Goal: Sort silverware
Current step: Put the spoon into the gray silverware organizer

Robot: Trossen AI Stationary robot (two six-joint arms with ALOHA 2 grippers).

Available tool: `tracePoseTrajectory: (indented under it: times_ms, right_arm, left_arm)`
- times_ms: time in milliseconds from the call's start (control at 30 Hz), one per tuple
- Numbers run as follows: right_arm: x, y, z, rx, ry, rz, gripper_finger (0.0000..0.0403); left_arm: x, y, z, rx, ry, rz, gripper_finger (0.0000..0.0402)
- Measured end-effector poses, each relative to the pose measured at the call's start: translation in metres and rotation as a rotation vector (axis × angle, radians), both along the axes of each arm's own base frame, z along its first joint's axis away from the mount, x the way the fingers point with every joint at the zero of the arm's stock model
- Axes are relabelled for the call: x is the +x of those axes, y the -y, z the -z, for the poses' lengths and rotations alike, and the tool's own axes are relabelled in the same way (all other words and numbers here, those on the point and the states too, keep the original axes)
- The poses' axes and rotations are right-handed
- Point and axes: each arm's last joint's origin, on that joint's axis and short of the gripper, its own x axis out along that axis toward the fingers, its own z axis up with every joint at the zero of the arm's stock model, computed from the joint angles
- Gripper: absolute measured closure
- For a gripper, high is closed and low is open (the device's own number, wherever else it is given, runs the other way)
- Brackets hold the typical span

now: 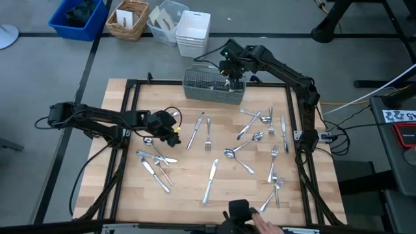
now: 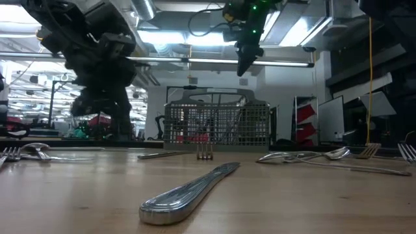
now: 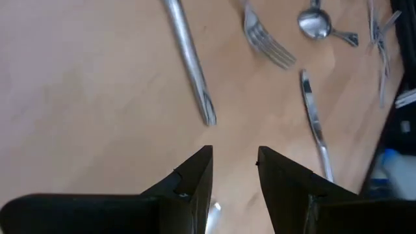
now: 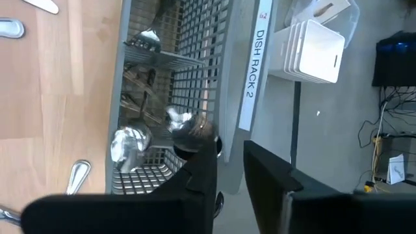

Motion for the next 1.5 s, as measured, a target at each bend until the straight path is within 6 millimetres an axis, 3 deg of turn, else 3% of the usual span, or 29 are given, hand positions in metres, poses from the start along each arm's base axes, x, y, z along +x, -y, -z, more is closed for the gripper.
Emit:
tracePoseTrajectory:
  times_ms: [367,733,900,1167,1500]
  right_arm:
    - [-0.008,-0.001,-0.001,-0.057,-0.104,0.053,0.0311]
    - [-0.035,-0.018,-0.030,-0.069,-0.095,0.040,0.0310]
    - [-0.041,-0.022,-0.040,-0.069,-0.067,0.013,0.0310]
    - [-0.041,-0.023,-0.040,-0.063,-0.068,-0.020,0.0310]
    - [-0.041,-0.024,-0.039,-0.029,-0.062,-0.065,0.0310]
  left_arm:
    - [-0.023,0.004,-0.027,-0.222,0.062,-0.229,0.0286]
    - [-0.046,0.022,-0.025,-0.563,-0.186,-0.485,0.0286]
    - [-0.053,0.030,-0.020,-0.642,-0.315,-0.602,0.0286]
    - [-0.074,0.032,-0.009,-0.573,-0.523,-0.822,0.0286]
    - [-0.074,0.027,-0.004,-0.438,-0.487,-0.961,0.0286]
